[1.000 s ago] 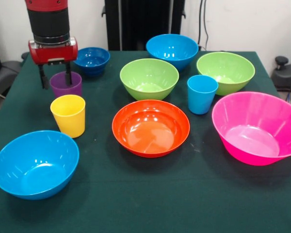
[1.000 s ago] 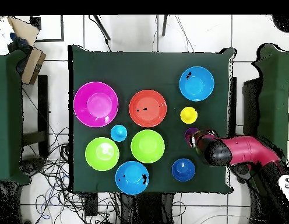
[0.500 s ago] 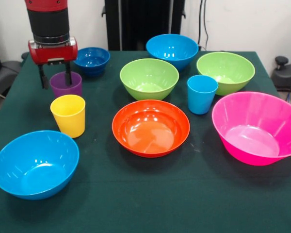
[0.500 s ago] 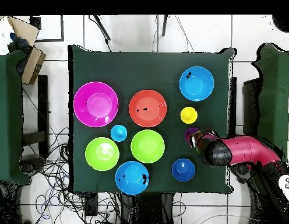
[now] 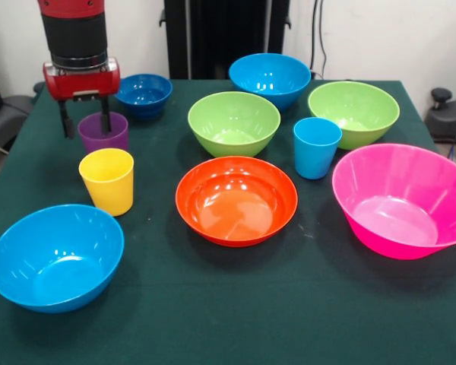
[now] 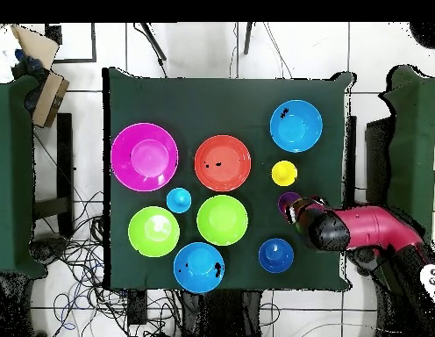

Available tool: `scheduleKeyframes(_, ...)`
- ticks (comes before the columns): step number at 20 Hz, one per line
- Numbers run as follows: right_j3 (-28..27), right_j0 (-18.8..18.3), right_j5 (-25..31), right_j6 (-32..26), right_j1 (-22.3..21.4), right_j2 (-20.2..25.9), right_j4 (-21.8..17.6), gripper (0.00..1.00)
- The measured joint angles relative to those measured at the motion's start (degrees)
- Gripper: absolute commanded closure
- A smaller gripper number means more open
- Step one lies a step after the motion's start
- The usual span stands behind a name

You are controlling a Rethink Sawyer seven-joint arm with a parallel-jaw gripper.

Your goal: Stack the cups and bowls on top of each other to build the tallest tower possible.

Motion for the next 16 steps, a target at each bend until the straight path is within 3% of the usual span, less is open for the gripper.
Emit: scheduleKeyframes(16, 0.0, 0.0, 0.0, 0.0, 0.0, -0.9, 0.0, 0.0)
